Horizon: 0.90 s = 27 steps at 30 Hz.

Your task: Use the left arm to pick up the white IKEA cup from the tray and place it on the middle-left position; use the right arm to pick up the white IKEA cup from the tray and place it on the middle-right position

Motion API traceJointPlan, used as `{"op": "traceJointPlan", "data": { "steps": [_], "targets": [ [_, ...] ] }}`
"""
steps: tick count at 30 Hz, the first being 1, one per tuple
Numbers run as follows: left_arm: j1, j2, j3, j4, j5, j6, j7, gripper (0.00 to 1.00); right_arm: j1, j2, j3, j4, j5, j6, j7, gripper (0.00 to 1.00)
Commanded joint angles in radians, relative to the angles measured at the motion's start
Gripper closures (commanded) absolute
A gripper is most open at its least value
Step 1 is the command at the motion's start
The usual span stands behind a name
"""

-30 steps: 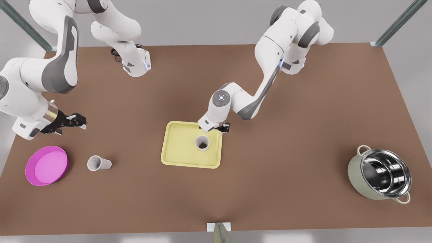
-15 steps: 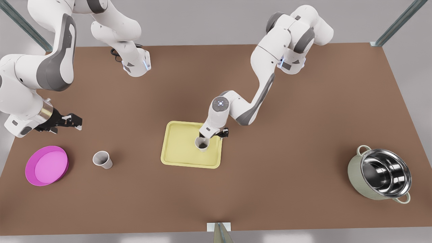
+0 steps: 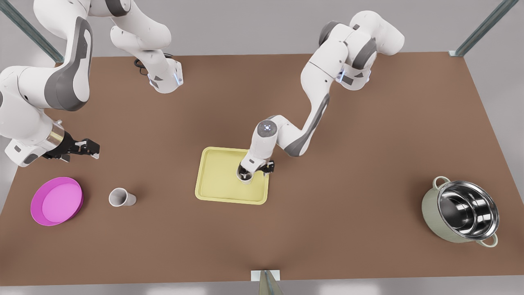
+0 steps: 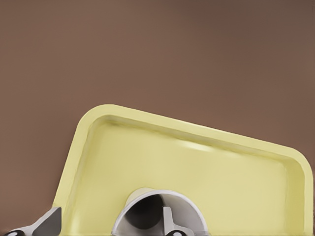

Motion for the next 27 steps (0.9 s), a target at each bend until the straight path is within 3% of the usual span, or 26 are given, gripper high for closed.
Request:
{"op": "traceJointPlan", "data": {
  "steps": [1, 4, 5, 7, 9, 12, 20, 25, 27],
  "targets": [
    [-0.007, 0.0, 0.0, -0.001, 0.007, 0.036, -0.074, 0.0, 0.0, -0.001, 0.0, 0.0, 0.0, 0.01, 0.028, 0.0],
    [-0.014, 0.022, 0.0, -0.003, 0.02, 0.036, -0.074, 0.02, 0.002, 0.001, 0.0, 0.0, 0.0, 0.01, 0.028, 0.0],
    [-0.014, 0.022, 0.0, -0.003, 0.02, 0.036, -0.072, 0.08, 0.0, 0.002, 0.0, 0.001, 0.0, 0.01, 0.028, 0.0],
    [-0.012, 0.022, 0.002, -0.003, 0.02, 0.034, -0.07, 0.4, 0.0, 0.002, 0.0, 0.0, 0.0, 0.01, 0.028, 0.0],
    [-0.012, 0.02, 0.002, -0.001, 0.02, 0.031, -0.072, 0.65, 0.0, 0.004, 0.0, 0.0, 0.0, 0.01, 0.028, 0.0],
    [-0.012, 0.019, 0.002, -0.001, 0.019, 0.026, -0.084, 0.85, 0.0, 0.004, 0.0, 0.0, 0.0, 0.012, 0.028, 0.0],
    [0.012, -0.081, 0.029, -0.018, 0.013, -0.131, -0.046, 0.9, 0.002, 0.008, 0.0, 0.001, 0.0, 0.026, 0.028, 0.0],
    [0.193, -0.365, 0.026, -0.434, -0.003, -0.03, 0.244, 0.9, 0.0, 0.008, 0.0, 0.001, 0.0, 0.026, 0.028, 0.0],
    [0.315, -0.486, 0.028, -0.61, -0.154, 0.033, 0.601, 0.9, 0.0, 0.008, 0.0, 0.001, 0.0, 0.026, 0.028, 0.0]
  ]
}}
